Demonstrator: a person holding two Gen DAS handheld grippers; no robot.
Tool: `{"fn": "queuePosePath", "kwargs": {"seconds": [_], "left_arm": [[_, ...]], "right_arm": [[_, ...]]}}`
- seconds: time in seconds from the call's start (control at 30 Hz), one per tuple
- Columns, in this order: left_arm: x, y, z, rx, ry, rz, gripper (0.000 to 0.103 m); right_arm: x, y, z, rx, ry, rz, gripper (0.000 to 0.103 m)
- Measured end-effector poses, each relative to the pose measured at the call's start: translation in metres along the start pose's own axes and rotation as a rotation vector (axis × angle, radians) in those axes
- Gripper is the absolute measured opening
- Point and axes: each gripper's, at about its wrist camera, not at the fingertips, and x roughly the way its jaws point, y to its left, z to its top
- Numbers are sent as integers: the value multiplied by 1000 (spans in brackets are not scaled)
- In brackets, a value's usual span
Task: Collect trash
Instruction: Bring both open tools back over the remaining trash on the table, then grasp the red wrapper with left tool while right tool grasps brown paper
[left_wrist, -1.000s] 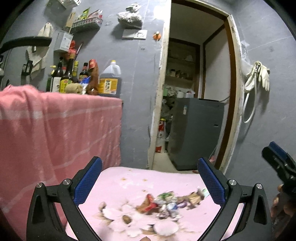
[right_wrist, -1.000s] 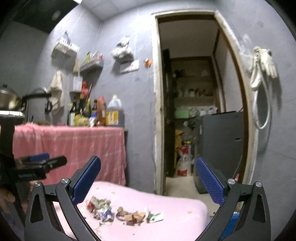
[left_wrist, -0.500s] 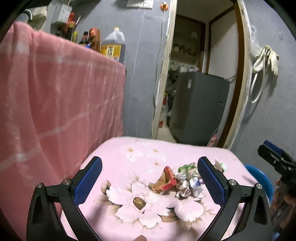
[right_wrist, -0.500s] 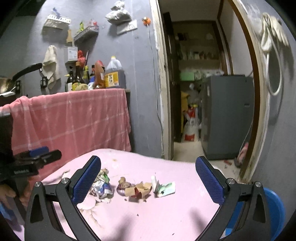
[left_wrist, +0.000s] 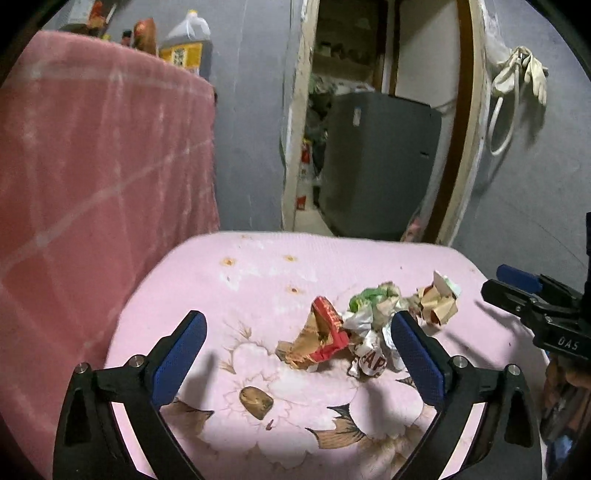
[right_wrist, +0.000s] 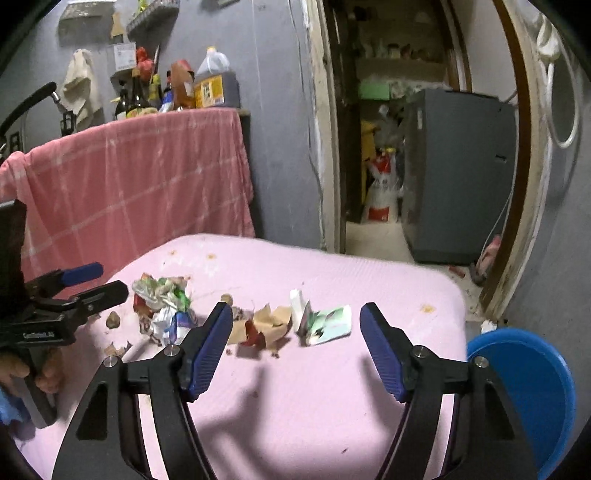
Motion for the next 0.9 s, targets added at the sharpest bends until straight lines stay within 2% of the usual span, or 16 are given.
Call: {"fn": "queuePosePath", "kwargs": {"seconds": [0.1, 0.23, 0.33, 0.47, 0.57, 0.67, 0.8, 0.9], "left_arm": [[11, 2, 1, -6, 42, -26, 86], [20, 8, 3, -42, 76, -53, 85], [23, 12, 4, -70, 86, -75, 74], [24, 12, 5, -84, 98, -108, 71], [25, 11, 6, -86, 105, -140, 61], [30, 11, 6, -91, 131, -156, 56], [32, 13, 7, -113, 153, -172, 51], [32, 16, 8, -132, 156, -184, 48]], "right_arm": [[6, -4, -1, 19, 27, 20, 70], [14, -4, 1, 27, 62, 44, 70], [24, 4, 3, -6, 102, 46, 70], [33, 16, 2, -56, 144, 49, 62], [36, 22, 2, -78, 153, 58, 59], [43, 26, 1, -97, 184, 66, 54], [49, 21, 0, -67, 216, 77, 43], [49, 14, 0, -31, 216, 94, 39]]}}
